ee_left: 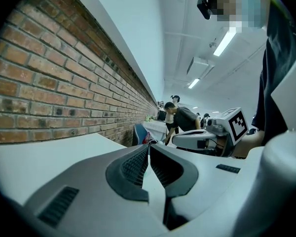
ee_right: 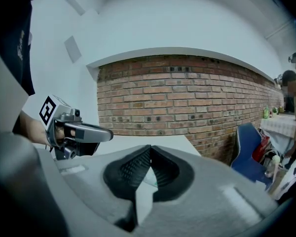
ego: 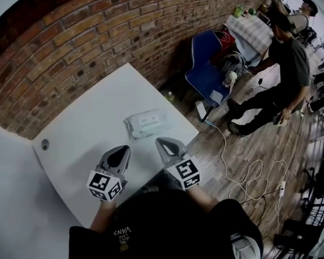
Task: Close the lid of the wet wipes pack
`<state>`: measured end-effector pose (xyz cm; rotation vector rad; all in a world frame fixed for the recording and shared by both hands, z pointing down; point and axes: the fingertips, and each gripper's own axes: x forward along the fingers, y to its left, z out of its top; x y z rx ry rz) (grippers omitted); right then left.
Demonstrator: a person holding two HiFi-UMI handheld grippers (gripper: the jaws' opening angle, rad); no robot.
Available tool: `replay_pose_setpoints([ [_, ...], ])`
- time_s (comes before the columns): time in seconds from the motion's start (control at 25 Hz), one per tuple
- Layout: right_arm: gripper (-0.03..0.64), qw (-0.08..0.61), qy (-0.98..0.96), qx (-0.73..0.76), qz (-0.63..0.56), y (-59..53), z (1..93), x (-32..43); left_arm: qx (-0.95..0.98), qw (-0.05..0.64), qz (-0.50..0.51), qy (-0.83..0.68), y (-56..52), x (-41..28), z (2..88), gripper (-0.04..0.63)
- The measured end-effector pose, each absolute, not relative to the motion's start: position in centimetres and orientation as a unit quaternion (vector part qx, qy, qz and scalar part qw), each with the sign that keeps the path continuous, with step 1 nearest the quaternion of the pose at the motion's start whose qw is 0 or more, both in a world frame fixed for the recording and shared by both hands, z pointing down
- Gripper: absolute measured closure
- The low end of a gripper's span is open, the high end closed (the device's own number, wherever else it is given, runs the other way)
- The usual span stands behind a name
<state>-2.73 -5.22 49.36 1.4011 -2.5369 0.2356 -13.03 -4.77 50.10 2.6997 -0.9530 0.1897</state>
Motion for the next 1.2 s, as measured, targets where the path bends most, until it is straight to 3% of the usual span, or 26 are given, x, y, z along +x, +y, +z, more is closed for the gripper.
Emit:
replay_pose_setpoints([
  [0.68,0.618,0.095,-0.869,0.478,0.082,-3.2,47.7,-2.7,0.936,0.113,0.074,-0.326,-3.2,-13.9,49.5,0.575],
  [1.2,0.620,0.111,-0.868,0.476,0.084,-2.1,48.0,-3.6,0.935,0.133,0.073,-0.320,-2.1,-14.5,50.2,0.575],
])
